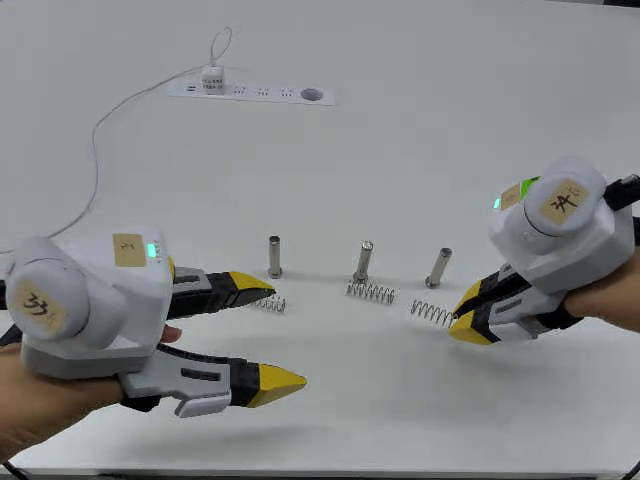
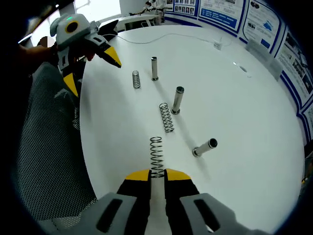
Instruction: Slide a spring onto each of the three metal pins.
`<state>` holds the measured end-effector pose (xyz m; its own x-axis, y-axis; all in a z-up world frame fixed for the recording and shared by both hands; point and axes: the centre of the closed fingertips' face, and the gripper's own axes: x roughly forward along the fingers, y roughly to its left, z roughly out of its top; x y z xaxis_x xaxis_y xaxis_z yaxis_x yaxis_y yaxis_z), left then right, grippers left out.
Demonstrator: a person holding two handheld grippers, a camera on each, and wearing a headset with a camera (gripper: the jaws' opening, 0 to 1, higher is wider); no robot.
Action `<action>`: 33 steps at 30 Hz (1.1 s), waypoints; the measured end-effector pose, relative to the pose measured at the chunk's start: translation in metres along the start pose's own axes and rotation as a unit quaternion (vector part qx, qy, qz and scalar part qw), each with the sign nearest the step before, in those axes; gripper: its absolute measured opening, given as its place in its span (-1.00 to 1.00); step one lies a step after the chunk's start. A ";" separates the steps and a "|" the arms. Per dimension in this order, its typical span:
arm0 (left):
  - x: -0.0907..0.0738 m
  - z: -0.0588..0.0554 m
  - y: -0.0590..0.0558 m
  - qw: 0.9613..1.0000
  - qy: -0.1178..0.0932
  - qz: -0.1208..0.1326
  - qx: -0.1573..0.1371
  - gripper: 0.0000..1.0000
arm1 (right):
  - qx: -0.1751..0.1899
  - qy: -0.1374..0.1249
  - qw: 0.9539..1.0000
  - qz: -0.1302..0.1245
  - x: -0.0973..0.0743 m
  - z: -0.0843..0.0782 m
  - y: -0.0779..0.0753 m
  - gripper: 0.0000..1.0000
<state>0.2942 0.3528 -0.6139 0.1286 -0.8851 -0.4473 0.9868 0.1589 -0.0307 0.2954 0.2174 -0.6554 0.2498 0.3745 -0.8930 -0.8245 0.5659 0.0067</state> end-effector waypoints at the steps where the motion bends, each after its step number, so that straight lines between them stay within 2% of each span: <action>1: 0.002 0.001 0.001 1.000 -0.001 -0.003 -0.002 0.12 | -0.004 -0.001 1.000 0.004 0.001 0.003 0.002 -0.77; 7: 0.012 0.002 0.003 1.000 0.006 -0.015 0.003 0.09 | -0.030 -0.005 0.999 0.017 0.005 0.018 0.014 -0.77; 18: 0.030 0.004 -0.005 0.999 0.016 -0.044 0.025 0.00 | -0.080 -0.009 0.996 0.039 0.012 0.044 0.028 -0.77; 25: 0.036 0.006 -0.006 0.998 0.014 -0.046 0.028 -0.09 | -0.104 -0.013 0.993 0.051 0.014 0.055 0.037 -0.77; 33: 0.038 0.003 -0.006 0.998 0.018 -0.049 0.039 -0.21 | -0.142 -0.013 0.988 0.063 0.015 0.063 0.049 -0.77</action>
<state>0.2940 0.3166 -0.6278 0.0279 -0.8780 -0.4779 0.9993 0.0362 -0.0081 0.2905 0.2973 -0.6399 0.1459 0.4500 -0.8810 -0.9580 0.2864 -0.0124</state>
